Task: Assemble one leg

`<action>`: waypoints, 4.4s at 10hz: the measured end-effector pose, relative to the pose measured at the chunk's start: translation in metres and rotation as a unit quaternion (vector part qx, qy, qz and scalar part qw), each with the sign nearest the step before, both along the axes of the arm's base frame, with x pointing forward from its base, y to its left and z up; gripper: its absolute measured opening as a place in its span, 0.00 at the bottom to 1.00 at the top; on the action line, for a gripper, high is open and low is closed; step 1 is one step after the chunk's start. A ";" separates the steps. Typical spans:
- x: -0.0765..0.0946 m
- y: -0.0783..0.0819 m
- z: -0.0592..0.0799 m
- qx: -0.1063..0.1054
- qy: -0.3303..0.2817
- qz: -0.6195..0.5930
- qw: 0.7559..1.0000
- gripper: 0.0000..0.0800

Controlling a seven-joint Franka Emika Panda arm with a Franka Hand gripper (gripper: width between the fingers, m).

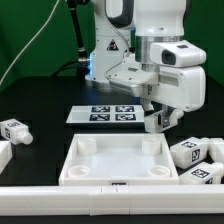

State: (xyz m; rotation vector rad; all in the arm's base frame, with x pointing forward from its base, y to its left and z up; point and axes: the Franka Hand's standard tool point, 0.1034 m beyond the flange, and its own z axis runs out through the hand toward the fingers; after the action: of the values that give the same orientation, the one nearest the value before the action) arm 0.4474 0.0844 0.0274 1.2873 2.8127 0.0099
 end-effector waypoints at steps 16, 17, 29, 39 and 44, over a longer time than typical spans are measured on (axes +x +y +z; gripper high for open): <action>0.041 -0.019 0.052 0.042 -0.042 -0.433 0.900 0.81; 0.043 -0.022 0.053 0.067 -0.045 -0.518 0.852 0.81; 0.026 -0.011 0.034 0.123 0.004 -0.923 0.366 0.81; 0.028 -0.014 0.029 0.066 0.058 -0.994 0.062 0.81; 0.026 -0.026 0.026 -0.001 0.108 -0.989 0.098 0.81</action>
Offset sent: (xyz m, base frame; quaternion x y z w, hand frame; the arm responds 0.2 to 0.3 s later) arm -0.0034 0.0122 0.0131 -0.0079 0.0059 0.0419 0.9991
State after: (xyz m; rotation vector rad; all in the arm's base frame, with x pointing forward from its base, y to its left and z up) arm 0.4731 0.0580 0.0538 3.1419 -1.0672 -0.2311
